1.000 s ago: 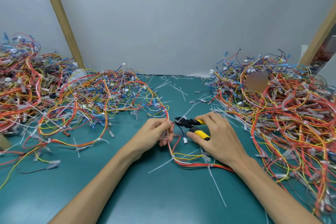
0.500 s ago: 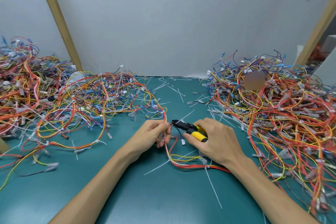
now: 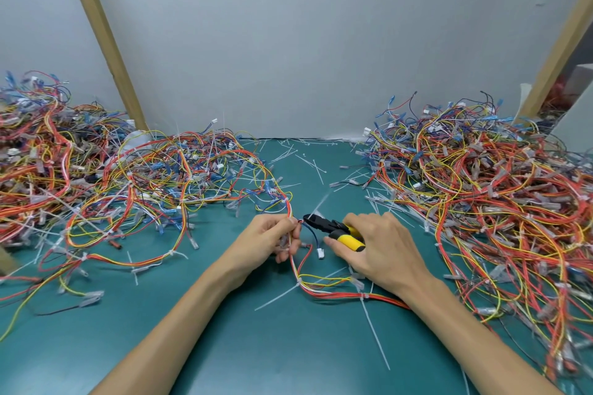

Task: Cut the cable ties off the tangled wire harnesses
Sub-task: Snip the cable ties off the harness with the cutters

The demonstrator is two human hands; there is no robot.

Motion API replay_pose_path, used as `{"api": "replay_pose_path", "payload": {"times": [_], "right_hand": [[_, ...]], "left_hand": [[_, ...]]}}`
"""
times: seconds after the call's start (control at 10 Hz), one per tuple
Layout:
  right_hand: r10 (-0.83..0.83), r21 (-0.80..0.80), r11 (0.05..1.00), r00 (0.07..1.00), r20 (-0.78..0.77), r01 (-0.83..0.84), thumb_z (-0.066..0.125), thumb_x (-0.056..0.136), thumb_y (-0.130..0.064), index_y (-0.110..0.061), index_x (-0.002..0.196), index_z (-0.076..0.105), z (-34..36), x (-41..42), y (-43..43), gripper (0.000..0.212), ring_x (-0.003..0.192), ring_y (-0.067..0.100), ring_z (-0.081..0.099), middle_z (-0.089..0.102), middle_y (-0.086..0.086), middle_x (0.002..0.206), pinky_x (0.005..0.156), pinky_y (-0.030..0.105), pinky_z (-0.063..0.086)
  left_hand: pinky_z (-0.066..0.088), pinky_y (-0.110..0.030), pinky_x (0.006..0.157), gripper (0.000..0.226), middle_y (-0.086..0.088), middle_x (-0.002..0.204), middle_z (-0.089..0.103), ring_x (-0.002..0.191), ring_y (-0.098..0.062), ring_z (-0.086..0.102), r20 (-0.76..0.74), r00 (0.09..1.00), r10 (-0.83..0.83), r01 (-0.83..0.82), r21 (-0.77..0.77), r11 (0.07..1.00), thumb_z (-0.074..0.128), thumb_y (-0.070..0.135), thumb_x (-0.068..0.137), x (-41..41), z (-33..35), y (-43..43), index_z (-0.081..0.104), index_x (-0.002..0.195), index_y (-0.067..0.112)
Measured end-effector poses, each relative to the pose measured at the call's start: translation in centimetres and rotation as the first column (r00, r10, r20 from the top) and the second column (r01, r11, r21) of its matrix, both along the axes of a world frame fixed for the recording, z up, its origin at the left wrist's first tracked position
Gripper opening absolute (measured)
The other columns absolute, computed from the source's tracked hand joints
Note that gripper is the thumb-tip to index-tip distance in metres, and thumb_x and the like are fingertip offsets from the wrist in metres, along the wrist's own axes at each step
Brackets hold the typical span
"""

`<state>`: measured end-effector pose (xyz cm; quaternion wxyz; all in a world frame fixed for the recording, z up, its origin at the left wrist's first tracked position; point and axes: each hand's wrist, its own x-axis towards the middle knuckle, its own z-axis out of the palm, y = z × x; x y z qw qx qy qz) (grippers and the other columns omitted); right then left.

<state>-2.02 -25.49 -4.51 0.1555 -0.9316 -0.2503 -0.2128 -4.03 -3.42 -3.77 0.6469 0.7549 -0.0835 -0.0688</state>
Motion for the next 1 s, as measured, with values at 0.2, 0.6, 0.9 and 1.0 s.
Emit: {"api": "replay_pose_path", "payload": {"times": [0.2, 0.6, 0.9, 1.0], "right_hand": [[0.009, 0.028, 1.0, 0.996, -0.083, -0.007, 0.05, 0.087, -0.066, -0.023, 0.076, 0.055, 0.1, -0.2, 0.1, 0.045, 0.062, 0.018, 0.048, 0.056, -0.004, 0.063, 0.06, 0.028, 0.021], [-0.032, 0.118, 0.992, 0.998, -0.051, 0.038, 0.042, 0.082, -0.074, -0.03, 0.082, 0.042, 0.1, -0.5, 0.0, 0.044, 0.063, 0.011, 0.044, 0.044, -0.014, 0.066, 0.054, 0.031, 0.035], [0.074, 0.143, 0.986, 0.993, 0.089, -0.086, 0.053, 0.083, -0.063, -0.026, 0.081, 0.048, 0.5, -0.7, -0.9, 0.037, 0.057, 0.007, 0.038, 0.046, -0.014, 0.065, 0.049, 0.032, 0.04], [0.091, 0.121, 0.987, 0.991, 0.103, -0.103, 0.051, 0.085, -0.062, -0.025, 0.083, 0.049, 0.3, -0.6, -0.7, 0.038, 0.058, 0.008, 0.039, 0.051, -0.012, 0.066, 0.048, 0.032, 0.041]], "left_hand": [[0.038, -0.017, 0.045, 0.034, 0.0, 0.056, 0.056, 0.044, -0.011, 0.044, -0.005, 1.0, 0.005, -0.005, 0.009, 1.0, 0.04, 0.016, 0.104, -0.1, 0.1, 0.0, 0.053, 0.073, 0.012], [0.043, -0.016, 0.049, 0.017, 0.007, 0.082, 0.072, 0.051, -0.004, 0.055, 0.352, 0.896, 0.27, -0.281, -0.022, 0.96, 0.05, 0.019, 0.1, -0.8, -0.8, -2.0, 0.063, 0.111, 0.016], [0.031, -0.013, 0.056, 0.028, 0.011, 0.067, 0.045, 0.055, -0.003, 0.042, 0.609, 0.791, 0.054, -0.223, 0.205, 0.953, 0.043, 0.024, 0.103, -1.1, 0.2, -1.2, 0.06, 0.124, 0.032], [0.031, -0.012, 0.056, 0.026, 0.013, 0.067, 0.045, 0.056, -0.003, 0.042, 0.622, 0.782, 0.038, -0.22, 0.219, 0.951, 0.042, 0.022, 0.103, -1.1, 0.5, -0.8, 0.06, 0.119, 0.031]]}}
